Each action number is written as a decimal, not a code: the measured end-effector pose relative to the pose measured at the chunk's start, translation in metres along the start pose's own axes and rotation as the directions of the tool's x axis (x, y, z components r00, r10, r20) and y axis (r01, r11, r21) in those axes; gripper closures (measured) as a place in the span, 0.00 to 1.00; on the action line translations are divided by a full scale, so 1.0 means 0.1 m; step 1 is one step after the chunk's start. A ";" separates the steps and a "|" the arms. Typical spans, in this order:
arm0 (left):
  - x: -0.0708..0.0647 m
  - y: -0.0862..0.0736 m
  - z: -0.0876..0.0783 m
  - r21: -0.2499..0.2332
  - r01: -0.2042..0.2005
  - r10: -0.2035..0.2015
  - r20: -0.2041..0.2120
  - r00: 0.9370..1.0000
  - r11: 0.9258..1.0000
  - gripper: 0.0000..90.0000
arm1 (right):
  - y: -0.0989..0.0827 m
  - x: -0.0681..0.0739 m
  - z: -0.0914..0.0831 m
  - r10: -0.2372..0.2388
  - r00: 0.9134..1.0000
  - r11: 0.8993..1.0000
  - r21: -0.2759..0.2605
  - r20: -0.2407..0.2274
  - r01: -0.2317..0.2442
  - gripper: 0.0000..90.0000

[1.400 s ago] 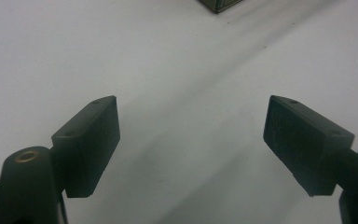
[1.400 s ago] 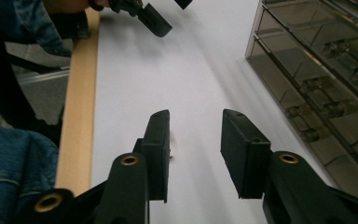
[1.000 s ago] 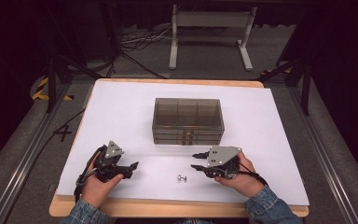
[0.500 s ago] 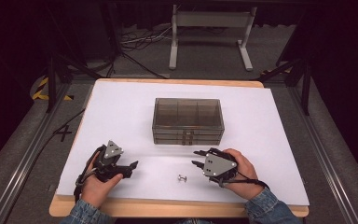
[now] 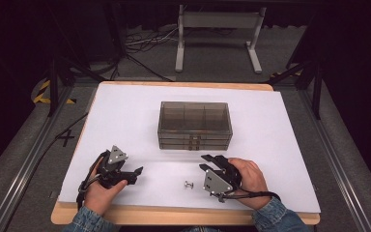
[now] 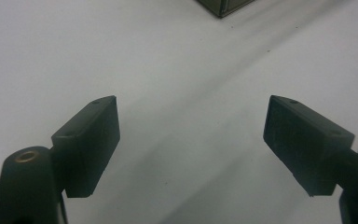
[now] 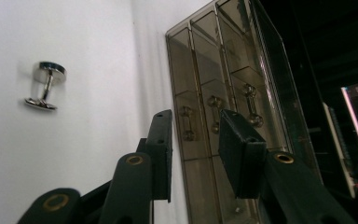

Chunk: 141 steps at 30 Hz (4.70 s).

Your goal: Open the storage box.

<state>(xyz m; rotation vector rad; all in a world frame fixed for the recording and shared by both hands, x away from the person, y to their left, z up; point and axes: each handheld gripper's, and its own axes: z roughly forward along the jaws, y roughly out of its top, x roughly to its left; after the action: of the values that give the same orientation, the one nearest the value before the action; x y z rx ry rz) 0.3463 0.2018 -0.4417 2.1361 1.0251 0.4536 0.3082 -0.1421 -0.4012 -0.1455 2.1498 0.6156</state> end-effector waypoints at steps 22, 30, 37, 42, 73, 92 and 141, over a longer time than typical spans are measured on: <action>0.00 0.00 0.01 0.001 0.000 0.000 -0.002 1.000 1.000 0.22 | 0.05 0.12 0.06 -0.175 0.971 0.979 0.129 0.163 0.155 0.72; 0.00 0.00 0.02 0.001 0.001 -0.001 -0.002 1.000 1.000 0.22 | 0.09 0.13 0.10 -0.221 0.952 0.967 0.174 0.214 0.185 0.73; 0.00 0.00 0.02 0.000 0.001 -0.001 -0.002 1.000 1.000 0.22 | 0.13 0.12 0.18 -0.237 0.945 0.961 0.198 0.224 0.194 0.72; 0.00 -0.01 0.02 -0.001 0.000 0.000 -0.004 1.000 1.000 0.22 | 0.17 0.08 0.24 -0.241 0.940 0.958 0.212 0.243 0.191 0.73; 0.00 -0.01 0.02 0.000 -0.003 0.003 -0.003 1.000 1.000 0.21 | 0.18 0.02 0.65 -0.300 0.908 0.926 0.317 0.292 0.204 0.78; 0.00 -0.01 0.02 0.000 -0.003 0.003 -0.003 1.000 1.000 0.21 | 0.22 0.04 0.71 -0.316 0.895 0.915 0.349 0.315 0.201 0.89; -0.01 0.06 0.07 -0.008 -0.014 0.014 0.022 1.000 1.000 0.21 | 0.04 0.06 0.10 -0.156 0.959 0.981 0.153 0.238 0.121 0.77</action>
<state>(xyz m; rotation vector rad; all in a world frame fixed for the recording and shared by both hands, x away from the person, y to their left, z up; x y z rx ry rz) 0.3523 0.1953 -0.4420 2.1378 0.9948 0.4387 0.3107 -0.1328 -0.4096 -0.1351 1.9119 0.3810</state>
